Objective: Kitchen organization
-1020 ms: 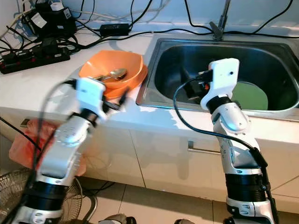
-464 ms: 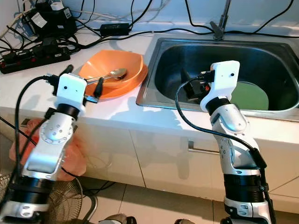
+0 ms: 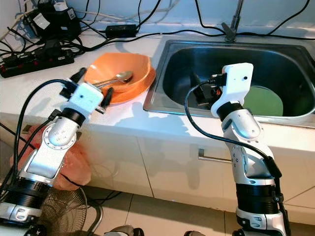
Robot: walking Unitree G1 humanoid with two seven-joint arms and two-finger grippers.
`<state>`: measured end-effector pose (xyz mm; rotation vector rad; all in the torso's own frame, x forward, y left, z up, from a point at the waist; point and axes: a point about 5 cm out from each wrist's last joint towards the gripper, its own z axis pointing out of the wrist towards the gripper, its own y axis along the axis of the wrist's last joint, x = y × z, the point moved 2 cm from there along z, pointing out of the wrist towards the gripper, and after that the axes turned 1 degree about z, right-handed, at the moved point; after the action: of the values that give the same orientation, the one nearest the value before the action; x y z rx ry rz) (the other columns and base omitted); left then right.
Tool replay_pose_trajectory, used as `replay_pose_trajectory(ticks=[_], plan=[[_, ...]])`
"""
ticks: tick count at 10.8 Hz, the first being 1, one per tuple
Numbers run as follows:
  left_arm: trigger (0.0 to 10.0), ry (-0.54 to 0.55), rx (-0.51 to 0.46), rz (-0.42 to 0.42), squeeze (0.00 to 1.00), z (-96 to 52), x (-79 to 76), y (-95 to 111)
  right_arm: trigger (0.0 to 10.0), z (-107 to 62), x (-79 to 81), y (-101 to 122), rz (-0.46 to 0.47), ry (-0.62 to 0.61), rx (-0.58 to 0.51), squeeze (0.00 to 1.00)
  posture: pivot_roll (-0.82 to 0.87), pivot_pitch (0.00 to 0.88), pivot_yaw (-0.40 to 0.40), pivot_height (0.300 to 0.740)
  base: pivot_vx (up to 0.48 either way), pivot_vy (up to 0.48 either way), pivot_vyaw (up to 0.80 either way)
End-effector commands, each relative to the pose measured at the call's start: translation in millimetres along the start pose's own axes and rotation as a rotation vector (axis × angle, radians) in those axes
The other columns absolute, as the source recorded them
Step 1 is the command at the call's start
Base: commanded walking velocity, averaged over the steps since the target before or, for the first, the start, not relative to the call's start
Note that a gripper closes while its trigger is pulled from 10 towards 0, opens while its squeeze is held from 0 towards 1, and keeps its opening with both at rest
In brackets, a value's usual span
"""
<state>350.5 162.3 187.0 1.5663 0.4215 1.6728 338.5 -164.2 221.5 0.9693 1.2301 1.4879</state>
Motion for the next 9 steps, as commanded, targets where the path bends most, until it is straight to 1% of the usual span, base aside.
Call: replay_pose_trajectory(ticks=[1, 2, 3, 4, 5, 6, 7, 9], plan=[[0.3, -0.018, 0.006, 0.023, 0.0, 0.8, 0.9, -2.9, 10.0, -2.2, -0.1, 1.4, 0.011, -0.002, 0.0, 0.0, 0.08, 0.072, 0.096, 0.74, 0.0, 0.0, 0.0], [0.0, -0.018, 0.002, 0.027, 0.0, 1.0, 1.3, -3.0, 10.0, -2.2, -0.1, 1.4, 0.011, -0.001, 0.0, 0.0, 0.08, 0.072, 0.095, 0.74, 0.0, 0.0, 0.0], [0.0, -0.029, -0.01, 0.05, 0.0, 1.8, 1.8, -2.7, 10.0, -2.0, 0.0, 1.6, 0.012, -0.001, -0.001, 0.0, 0.08, 0.071, 0.096, 0.74, 0.0, 0.0, 0.0], [10.0, -0.038, -0.023, 0.091, 0.0, 2.1, 2.1, -1.2, 10.0, -2.0, -0.1, 1.6, 0.012, 0.0, 0.0, 0.0, 0.08, 0.072, 0.093, 0.74, 0.0, 0.0, 0.0], [10.0, -0.052, -0.045, 0.118, 0.0, 2.7, 1.4, 1.3, 10.0, -1.9, -0.1, 1.6, 0.012, 0.001, 0.0, 0.0, 0.09, 0.073, 0.091, 0.74, 0.0, 0.0, 0.0], [0.0, -0.071, -0.058, 0.104, 0.0, 2.4, -0.6, 2.9, 10.0, -1.9, -0.2, 1.6, 0.011, 0.002, 0.0, 0.0, 0.09, 0.073, 0.091, 0.74, 0.0, 0.0, 0.0], [0.0, -0.077, -0.058, 0.094, 0.0, 1.7, -1.8, 2.1, 10.0, -2.0, -0.2, 1.8, 0.011, 0.002, 0.001, 0.0, 0.08, 0.073, 0.091, 0.74, 0.0, 0.0, 0.0], [0.0, -0.107, -0.055, 0.109, 0.0, 1.2, -6.0, 0.8, 10.0, -2.2, -0.1, 1.7, 0.011, 0.002, 0.003, 0.0, 0.08, 0.073, 0.091, 0.74, 0.0, 0.0, 0.0]])
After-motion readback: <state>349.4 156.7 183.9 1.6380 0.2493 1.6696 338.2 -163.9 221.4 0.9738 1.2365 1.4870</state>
